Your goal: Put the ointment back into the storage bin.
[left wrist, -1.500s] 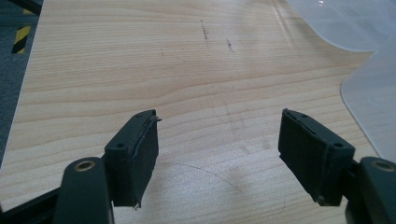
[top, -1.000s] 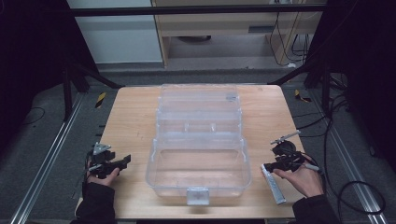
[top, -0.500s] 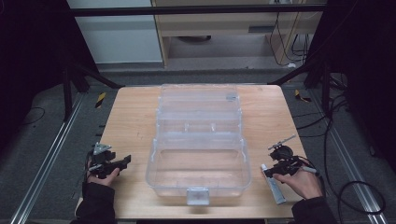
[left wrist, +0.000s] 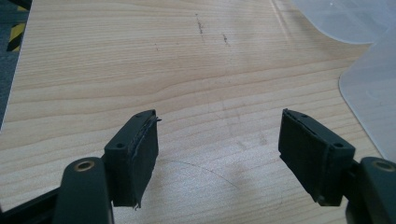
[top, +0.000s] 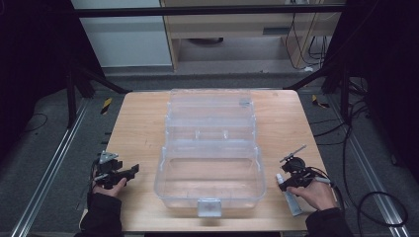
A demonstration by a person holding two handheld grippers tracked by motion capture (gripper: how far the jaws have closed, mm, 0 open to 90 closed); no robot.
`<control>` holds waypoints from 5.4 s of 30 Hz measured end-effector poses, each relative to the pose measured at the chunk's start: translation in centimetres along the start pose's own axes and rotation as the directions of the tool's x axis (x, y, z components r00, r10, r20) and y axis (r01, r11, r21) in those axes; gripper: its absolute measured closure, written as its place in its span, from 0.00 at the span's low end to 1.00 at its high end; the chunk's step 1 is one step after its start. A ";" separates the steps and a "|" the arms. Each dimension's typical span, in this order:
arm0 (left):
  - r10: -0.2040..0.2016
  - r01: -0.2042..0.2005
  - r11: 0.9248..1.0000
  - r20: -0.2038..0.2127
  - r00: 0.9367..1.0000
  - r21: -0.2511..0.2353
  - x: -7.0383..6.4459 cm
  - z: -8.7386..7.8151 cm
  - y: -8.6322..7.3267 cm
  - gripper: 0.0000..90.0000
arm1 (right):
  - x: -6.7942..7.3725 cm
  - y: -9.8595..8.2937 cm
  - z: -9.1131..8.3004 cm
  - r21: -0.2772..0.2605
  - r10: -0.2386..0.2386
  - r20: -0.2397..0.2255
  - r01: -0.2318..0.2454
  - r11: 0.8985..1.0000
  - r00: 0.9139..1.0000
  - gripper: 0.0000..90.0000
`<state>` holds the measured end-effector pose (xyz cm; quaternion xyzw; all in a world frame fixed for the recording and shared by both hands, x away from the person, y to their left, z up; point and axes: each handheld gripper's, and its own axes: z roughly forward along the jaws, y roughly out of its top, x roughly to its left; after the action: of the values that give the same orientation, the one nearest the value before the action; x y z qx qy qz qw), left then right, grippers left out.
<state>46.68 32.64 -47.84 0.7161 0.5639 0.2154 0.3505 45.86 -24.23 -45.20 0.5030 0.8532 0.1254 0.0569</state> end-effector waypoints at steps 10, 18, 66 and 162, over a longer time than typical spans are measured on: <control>0.002 -0.002 1.000 0.001 1.000 0.005 0.0 0.1 0.0 0.32 | -0.1 -0.1 1.0 0.034 0.014 -0.008 -0.013 0.999 1.000 0.71; 0.002 -0.002 1.000 0.004 1.000 0.006 0.0 0.1 0.0 0.32 | 0.1 0.1 1.7 0.057 -0.020 -0.006 0.020 0.998 1.000 0.77; 0.019 -0.020 0.999 0.017 1.000 0.035 -0.3 0.4 0.0 0.32 | 0.3 2.6 -7.3 -0.259 -0.088 -0.042 0.075 0.963 0.995 0.78; 0.025 -0.026 0.999 0.021 0.999 0.044 -0.3 0.6 -0.1 0.32 | 13.3 10.3 -0.6 -0.082 -0.782 -0.201 0.785 0.614 0.590 0.78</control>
<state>46.94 32.20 -48.23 0.7330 0.5557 0.2002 0.3374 47.89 -7.93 -41.46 0.0604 0.9889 0.1352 0.0091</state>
